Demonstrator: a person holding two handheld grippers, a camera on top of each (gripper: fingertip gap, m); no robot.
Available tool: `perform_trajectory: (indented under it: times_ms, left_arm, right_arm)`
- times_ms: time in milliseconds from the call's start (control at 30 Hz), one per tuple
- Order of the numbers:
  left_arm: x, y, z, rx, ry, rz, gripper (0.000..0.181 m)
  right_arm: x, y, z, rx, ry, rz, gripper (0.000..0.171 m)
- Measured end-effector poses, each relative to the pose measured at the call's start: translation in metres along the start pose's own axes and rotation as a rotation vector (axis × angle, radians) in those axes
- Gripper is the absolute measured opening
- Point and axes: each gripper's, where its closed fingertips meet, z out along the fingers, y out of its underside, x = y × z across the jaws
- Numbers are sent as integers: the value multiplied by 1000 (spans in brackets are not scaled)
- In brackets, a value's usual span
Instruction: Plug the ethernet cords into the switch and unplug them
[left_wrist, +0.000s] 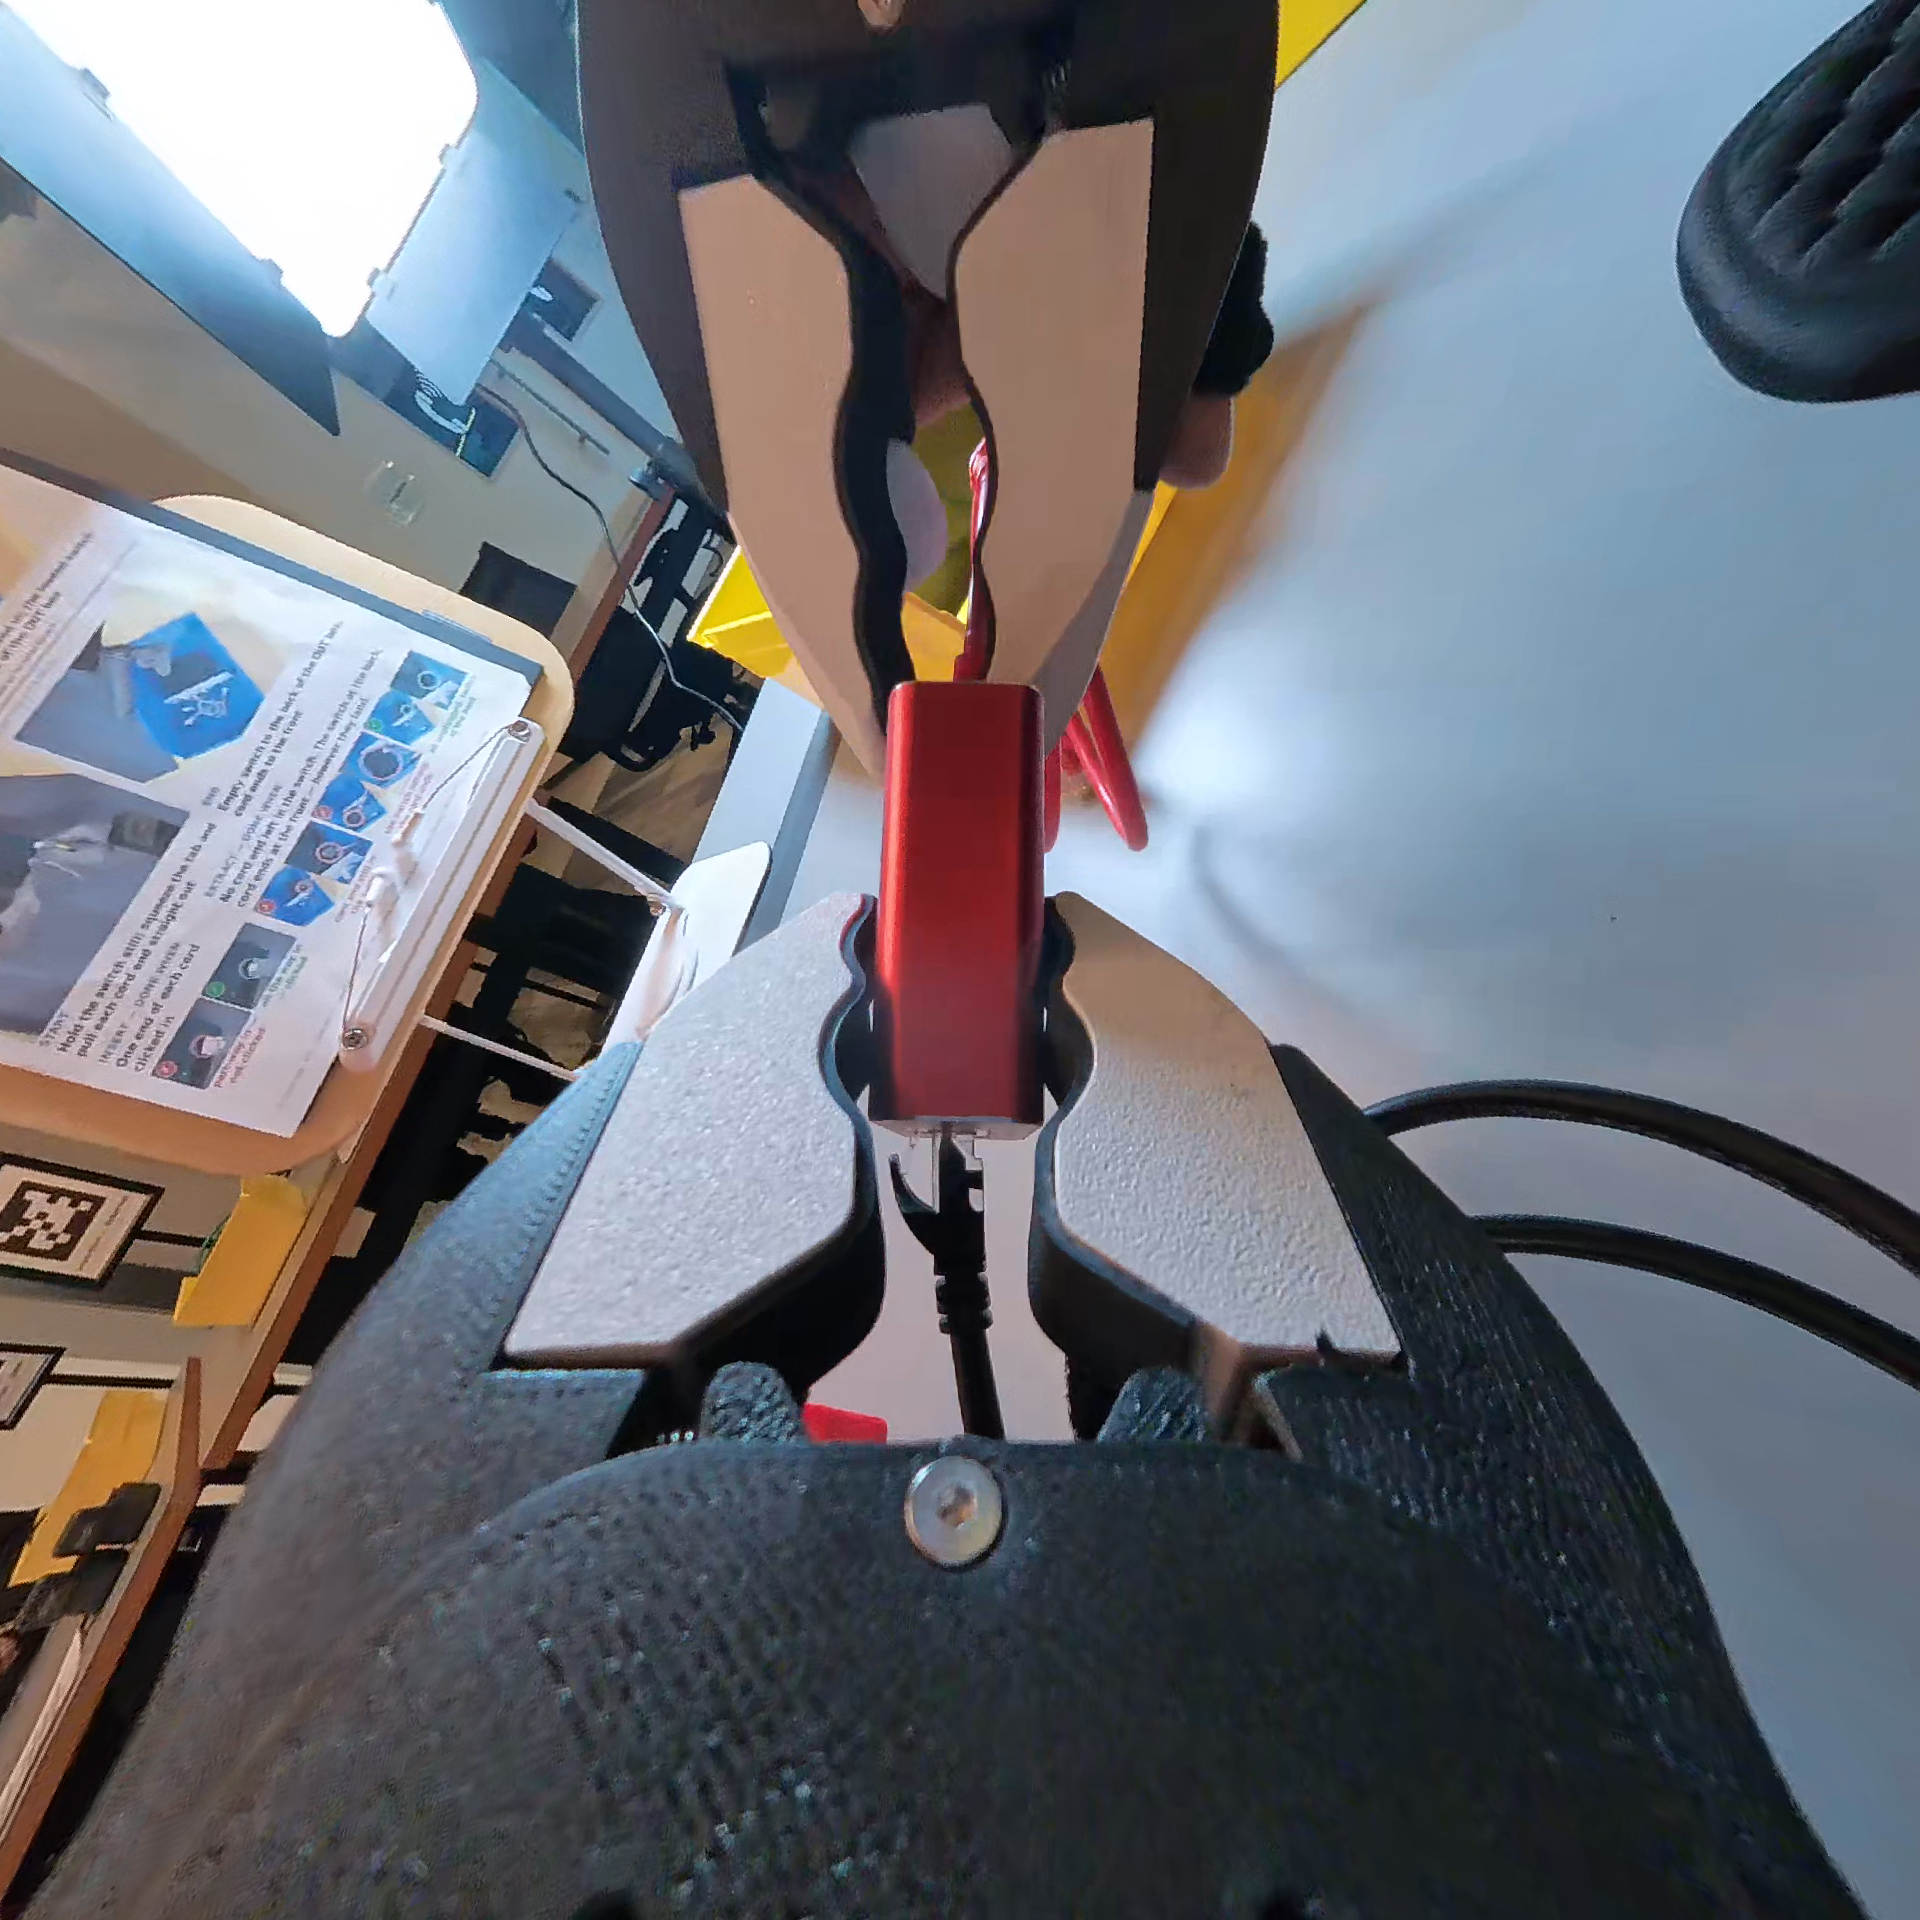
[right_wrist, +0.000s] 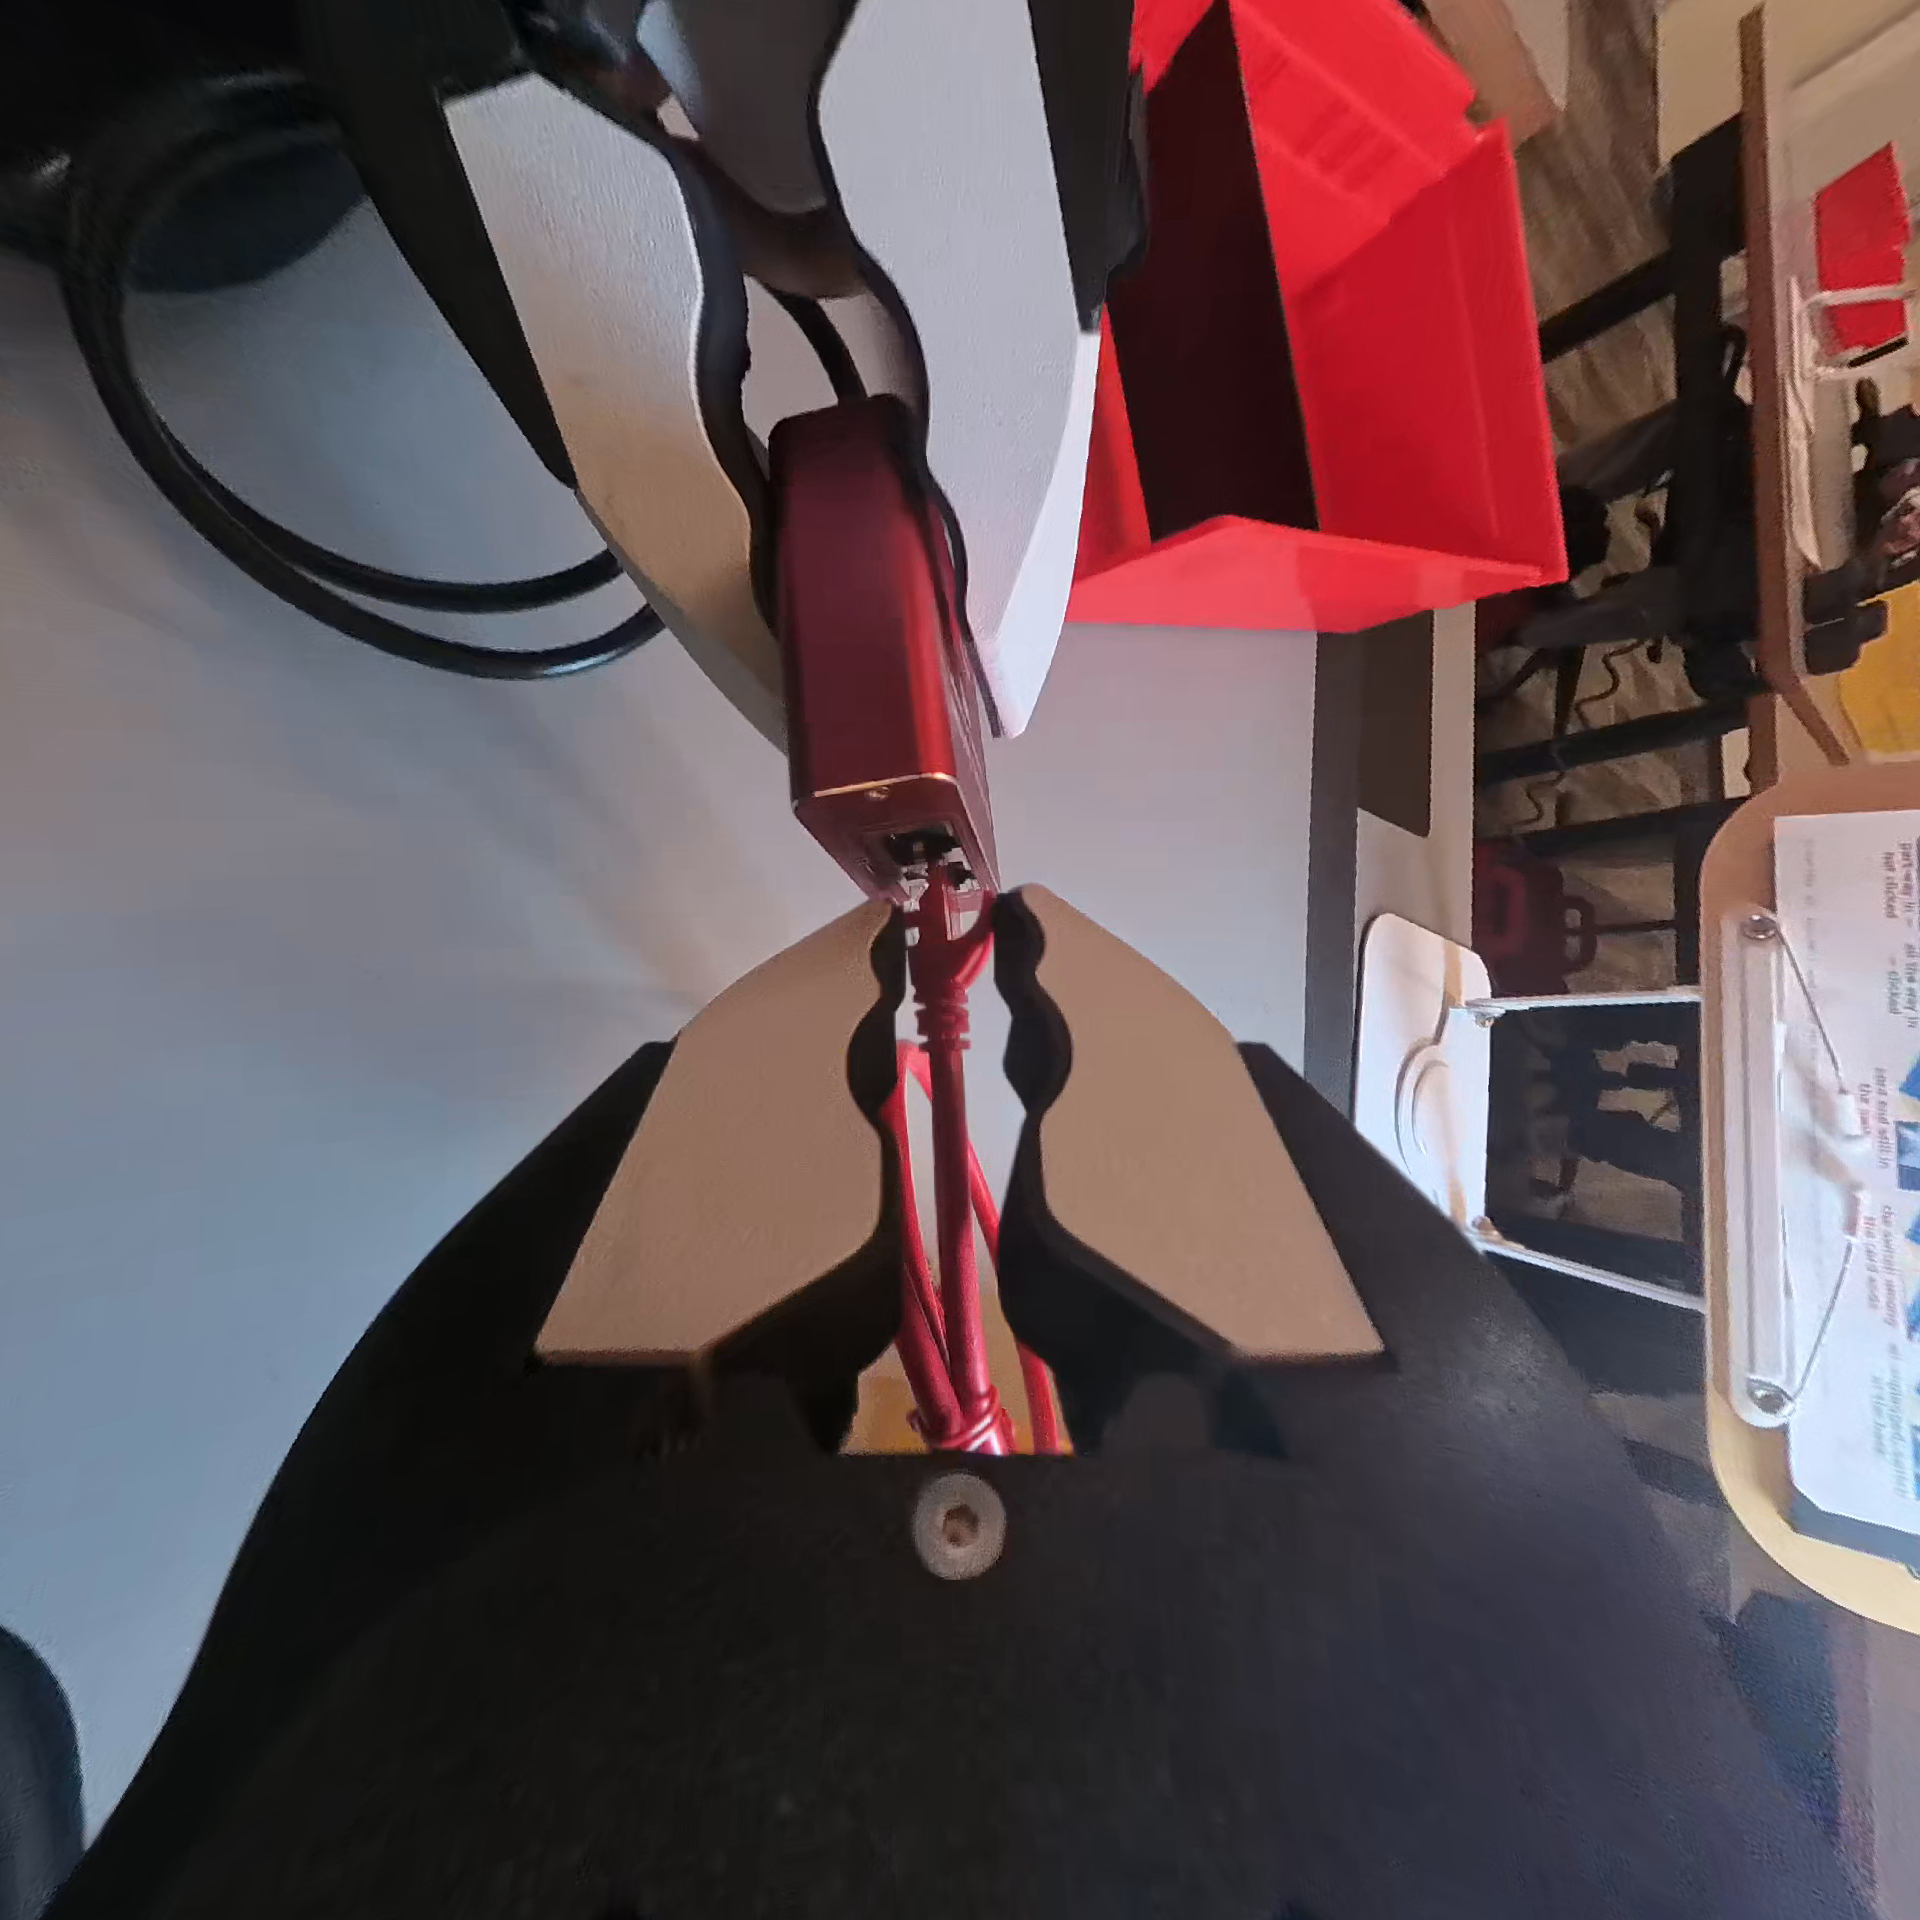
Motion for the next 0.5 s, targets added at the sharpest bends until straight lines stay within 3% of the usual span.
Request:
perform_trajectory:
  times_ms: [500]
  left_arm:
    - [4, 17, 7, -121, 46, -80, 29]
  right_arm:
    - [-2, -7, 6, 48, 109, -23, 15]
